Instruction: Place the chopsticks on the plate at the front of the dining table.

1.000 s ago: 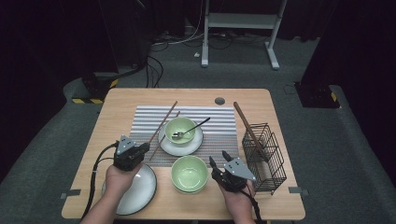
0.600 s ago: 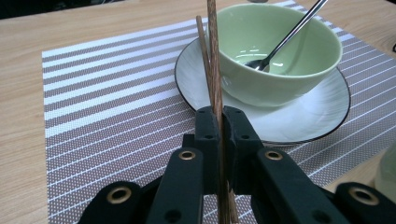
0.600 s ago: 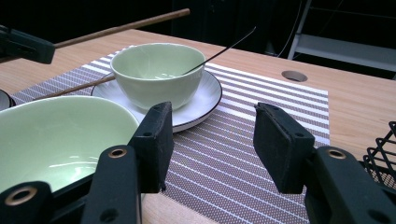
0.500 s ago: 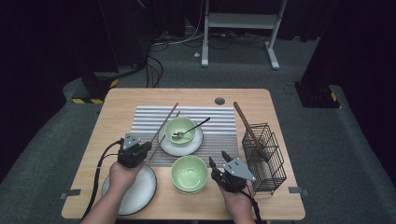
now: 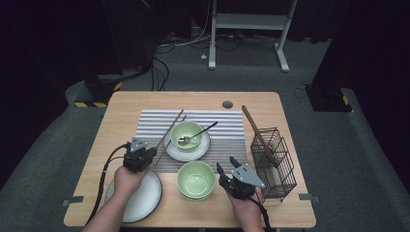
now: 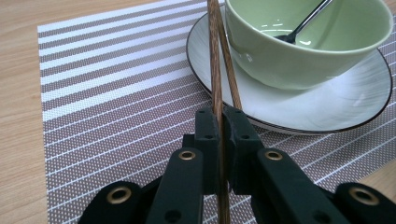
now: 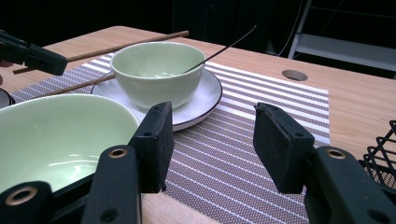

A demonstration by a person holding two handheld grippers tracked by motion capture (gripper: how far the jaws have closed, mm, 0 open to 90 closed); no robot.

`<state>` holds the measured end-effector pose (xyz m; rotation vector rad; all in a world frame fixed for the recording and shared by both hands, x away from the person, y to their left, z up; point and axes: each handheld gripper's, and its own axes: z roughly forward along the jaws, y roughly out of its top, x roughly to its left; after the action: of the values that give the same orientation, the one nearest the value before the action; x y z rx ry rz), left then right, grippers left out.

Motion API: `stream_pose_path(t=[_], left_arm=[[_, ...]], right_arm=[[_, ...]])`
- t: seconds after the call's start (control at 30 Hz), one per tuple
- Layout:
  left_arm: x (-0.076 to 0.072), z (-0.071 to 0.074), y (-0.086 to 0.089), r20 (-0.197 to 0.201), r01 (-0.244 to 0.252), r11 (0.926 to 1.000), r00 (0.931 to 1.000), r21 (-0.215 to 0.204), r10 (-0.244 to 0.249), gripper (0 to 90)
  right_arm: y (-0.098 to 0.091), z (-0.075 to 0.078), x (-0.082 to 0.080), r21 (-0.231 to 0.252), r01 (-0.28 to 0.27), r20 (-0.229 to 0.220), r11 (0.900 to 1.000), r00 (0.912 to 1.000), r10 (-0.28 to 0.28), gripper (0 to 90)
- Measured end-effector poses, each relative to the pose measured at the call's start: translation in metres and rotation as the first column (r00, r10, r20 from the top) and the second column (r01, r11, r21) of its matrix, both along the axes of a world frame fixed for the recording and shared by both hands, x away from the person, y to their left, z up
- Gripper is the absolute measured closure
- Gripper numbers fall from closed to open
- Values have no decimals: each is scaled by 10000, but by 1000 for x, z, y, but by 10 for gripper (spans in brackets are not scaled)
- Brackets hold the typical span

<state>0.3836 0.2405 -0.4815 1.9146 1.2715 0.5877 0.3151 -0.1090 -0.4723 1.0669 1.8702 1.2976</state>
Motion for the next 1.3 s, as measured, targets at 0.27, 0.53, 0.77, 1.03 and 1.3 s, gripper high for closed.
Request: stream_pose_path(t=[0.27,0.53,0.77,1.03,1.3], left_arm=[[5,-3,-1,-311,-7,9999,9995,103,10,844],[7,-5,-1,-541,-18,9997,9985,256,32,844],[8,-5,-2,-636,-5,9998,9980,221,19,844],[9,-6,-1,-867,64,9996,9962,275,-40,843],[11,-7,-2,-1070,156,9991,9942,392,-113,840]], right_arm=[[0,0,0,-14,-3,3,10000,10000,3,475],[-1,0,-1,0,34,2,10000,10000,-34,476],[-1,0,-1,-8,24,-20,10000,10000,-24,476],[-1,0,-1,6,27,-35,10000,10000,-27,477],[0,-1,-1,-19,-9,-46,10000,10000,9,477]])
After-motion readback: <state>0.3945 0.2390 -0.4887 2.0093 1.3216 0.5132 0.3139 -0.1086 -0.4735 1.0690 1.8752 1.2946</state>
